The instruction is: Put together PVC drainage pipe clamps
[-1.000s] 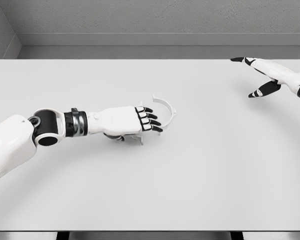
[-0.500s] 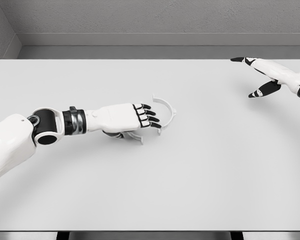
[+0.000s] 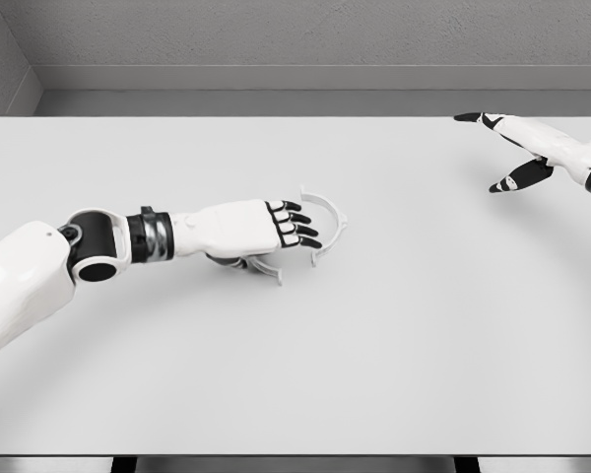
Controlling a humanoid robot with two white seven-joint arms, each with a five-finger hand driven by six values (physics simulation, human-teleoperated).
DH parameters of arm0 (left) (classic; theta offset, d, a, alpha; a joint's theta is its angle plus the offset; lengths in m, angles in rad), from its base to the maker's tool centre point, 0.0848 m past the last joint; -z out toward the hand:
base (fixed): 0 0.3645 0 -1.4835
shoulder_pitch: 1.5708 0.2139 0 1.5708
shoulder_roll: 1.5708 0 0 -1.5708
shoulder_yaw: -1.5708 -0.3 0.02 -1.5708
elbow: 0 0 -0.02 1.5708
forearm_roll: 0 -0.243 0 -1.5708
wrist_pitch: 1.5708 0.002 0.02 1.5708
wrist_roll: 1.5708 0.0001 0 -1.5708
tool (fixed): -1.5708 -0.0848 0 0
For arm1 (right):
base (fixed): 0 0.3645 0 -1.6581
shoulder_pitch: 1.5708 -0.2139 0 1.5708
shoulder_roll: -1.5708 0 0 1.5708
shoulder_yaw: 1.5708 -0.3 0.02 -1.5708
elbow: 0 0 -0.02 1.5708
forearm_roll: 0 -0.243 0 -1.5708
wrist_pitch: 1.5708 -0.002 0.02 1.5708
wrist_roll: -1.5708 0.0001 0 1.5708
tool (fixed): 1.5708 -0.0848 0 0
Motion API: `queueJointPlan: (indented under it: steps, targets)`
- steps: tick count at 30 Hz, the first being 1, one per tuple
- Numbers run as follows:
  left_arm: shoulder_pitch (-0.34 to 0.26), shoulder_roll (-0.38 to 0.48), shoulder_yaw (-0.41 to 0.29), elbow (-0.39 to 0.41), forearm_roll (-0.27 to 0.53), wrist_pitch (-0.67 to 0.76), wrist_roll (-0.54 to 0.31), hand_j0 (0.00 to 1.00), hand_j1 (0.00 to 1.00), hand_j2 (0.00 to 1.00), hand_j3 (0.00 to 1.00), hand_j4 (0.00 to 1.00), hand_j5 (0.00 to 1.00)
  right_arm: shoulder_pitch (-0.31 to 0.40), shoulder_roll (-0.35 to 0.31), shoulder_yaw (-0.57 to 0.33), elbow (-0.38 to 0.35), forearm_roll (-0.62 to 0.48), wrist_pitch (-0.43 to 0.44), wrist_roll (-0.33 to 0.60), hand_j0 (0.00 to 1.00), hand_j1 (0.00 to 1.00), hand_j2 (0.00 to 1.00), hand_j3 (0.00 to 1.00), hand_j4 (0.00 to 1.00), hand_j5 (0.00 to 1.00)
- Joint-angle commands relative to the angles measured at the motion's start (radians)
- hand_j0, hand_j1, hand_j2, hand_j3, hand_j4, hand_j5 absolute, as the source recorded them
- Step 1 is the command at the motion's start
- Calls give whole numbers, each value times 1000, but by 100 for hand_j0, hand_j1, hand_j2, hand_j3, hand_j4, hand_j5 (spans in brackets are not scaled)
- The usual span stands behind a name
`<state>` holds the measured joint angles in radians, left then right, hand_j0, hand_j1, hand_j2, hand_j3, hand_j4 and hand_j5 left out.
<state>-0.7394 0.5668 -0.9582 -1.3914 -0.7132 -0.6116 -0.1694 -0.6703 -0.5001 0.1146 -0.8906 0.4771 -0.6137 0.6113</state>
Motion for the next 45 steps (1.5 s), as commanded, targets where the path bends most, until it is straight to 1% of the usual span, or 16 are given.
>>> queueJointPlan:
  steps: [1,8,10,18,25,28,29,30,33,37,39,41,42,45]
  targets:
    - [0,-1,1,2,4,1,1,100,100,100,100,100,100,0,0,-1,-1,-8,3,0,100,100,100,100,100,100]
    - [-2,-2,2,3,4,1,1,100,100,100,100,100,100,0,0,-1,-1,-8,3,0,100,100,100,100,100,100]
    - [-3,-2,6,3,0,1,16,100,100,100,100,100,100,0,0,-1,-1,-8,3,0,100,100,100,100,100,100]
    - [-9,-2,12,25,-2,1,17,100,100,100,100,100,100,0,0,-1,-1,-8,3,0,100,100,100,100,100,100]
    - [-14,-22,13,32,0,1,17,100,100,100,100,100,100,0,-1,-1,-1,-8,3,0,100,100,100,100,100,100]
    - [-23,-10,15,31,0,1,28,100,100,100,100,100,100,0,0,-1,-1,-8,3,0,100,100,100,100,100,100]
    - [-23,-5,19,31,0,1,28,100,100,100,100,100,100,0,0,-1,-1,-8,3,0,100,100,100,100,100,100]
    - [-20,8,39,31,0,1,28,100,100,100,100,100,100,0,0,-1,-1,-8,3,0,100,100,100,100,100,100]
    - [-15,22,41,31,1,1,28,100,100,100,100,100,100,0,0,-1,-1,-8,3,0,100,100,100,100,100,100]
    - [-9,25,29,5,8,1,27,100,100,100,100,100,100,0,-1,-1,-1,-8,3,0,100,100,100,100,100,100]
    - [-5,33,26,-60,11,1,25,100,100,100,100,100,100,0,-1,-1,-1,-8,3,0,100,100,100,100,100,100]
    - [-2,36,26,-74,12,1,25,100,100,100,100,100,100,0,-1,-1,-1,-8,3,0,100,100,100,100,100,100]
    - [3,36,24,-95,12,1,25,100,100,100,100,100,100,0,-1,-1,-1,-8,3,0,100,100,100,100,100,100]
    - [14,31,22,-103,12,1,24,100,100,100,100,100,100,0,0,-1,-1,-8,3,0,100,100,100,100,100,100]
